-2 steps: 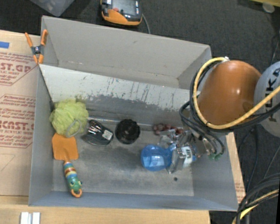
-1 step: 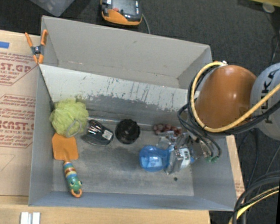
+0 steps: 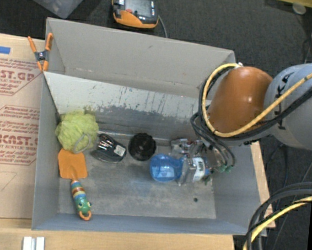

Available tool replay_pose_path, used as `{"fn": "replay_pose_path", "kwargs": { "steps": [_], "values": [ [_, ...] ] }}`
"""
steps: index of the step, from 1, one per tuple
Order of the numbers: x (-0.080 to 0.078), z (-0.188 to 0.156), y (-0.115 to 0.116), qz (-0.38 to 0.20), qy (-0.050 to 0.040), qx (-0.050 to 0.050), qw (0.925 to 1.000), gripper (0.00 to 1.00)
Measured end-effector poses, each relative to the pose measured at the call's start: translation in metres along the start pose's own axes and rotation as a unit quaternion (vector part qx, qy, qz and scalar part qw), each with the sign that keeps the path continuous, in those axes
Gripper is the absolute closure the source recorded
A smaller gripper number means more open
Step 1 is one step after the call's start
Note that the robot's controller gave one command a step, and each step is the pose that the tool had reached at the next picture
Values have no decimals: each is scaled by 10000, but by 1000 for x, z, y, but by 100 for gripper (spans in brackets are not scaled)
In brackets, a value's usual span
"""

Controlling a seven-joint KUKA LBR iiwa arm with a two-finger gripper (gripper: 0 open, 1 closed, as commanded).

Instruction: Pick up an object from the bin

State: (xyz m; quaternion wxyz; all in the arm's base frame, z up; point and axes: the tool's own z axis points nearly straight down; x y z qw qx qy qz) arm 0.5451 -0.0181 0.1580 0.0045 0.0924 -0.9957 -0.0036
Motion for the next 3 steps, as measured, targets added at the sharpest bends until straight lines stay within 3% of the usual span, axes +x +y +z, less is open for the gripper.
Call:
{"fn": "replay_pose_path", "kwargs": {
  "steps": [1,2,3],
  "values": [
    [7,-18,3,-36,63,-12,10000,100],
    [11,-21,39,-1300,18,-9,9915,100],
    [9,-113,19,-454,23,-8,9990,100]
  ]
}}
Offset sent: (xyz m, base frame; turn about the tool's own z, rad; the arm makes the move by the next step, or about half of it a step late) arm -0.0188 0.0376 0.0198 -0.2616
